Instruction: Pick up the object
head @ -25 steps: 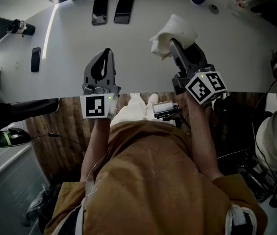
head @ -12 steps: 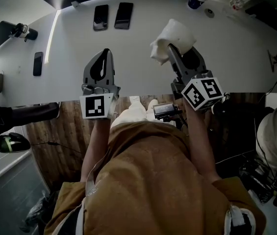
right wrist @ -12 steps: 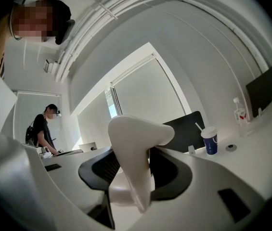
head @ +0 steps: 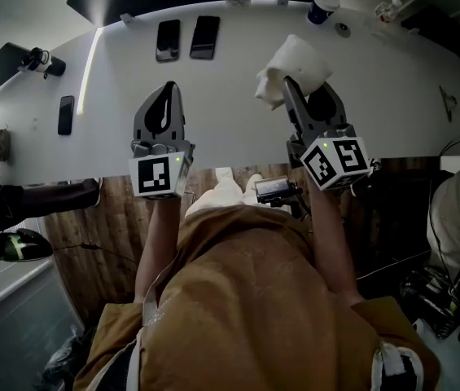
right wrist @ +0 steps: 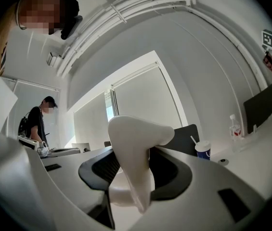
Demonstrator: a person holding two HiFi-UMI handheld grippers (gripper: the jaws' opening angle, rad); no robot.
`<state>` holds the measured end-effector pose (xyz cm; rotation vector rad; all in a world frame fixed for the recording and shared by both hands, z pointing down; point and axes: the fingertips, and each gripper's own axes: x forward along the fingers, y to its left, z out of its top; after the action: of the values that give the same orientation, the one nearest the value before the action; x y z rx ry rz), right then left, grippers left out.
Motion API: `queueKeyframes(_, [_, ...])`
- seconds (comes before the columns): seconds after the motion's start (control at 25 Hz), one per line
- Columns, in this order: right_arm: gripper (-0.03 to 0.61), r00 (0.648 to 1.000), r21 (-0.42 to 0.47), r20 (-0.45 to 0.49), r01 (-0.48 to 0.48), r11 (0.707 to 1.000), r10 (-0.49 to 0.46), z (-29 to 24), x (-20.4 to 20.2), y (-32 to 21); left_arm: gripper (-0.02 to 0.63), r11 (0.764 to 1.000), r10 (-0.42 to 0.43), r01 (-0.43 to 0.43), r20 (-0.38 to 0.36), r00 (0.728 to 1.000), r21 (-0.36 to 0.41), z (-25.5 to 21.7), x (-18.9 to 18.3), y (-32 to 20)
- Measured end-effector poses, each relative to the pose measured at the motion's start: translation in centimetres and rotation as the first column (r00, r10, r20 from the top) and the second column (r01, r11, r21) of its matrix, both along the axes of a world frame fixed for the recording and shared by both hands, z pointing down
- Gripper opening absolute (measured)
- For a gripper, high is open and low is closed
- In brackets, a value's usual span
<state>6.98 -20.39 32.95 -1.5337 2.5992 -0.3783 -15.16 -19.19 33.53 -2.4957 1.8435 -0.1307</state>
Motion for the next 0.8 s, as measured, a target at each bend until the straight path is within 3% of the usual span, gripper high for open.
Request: queueKeyframes(0.8, [0.193, 0.995, 0.090, -0.085, -0.048, 0.995, 0.056, -1.7, 0.5, 0.1, 0.007, 1.000, -0.014, 0.013, 0.012, 1.000, 0.015, -1.2, -0.4, -0.3])
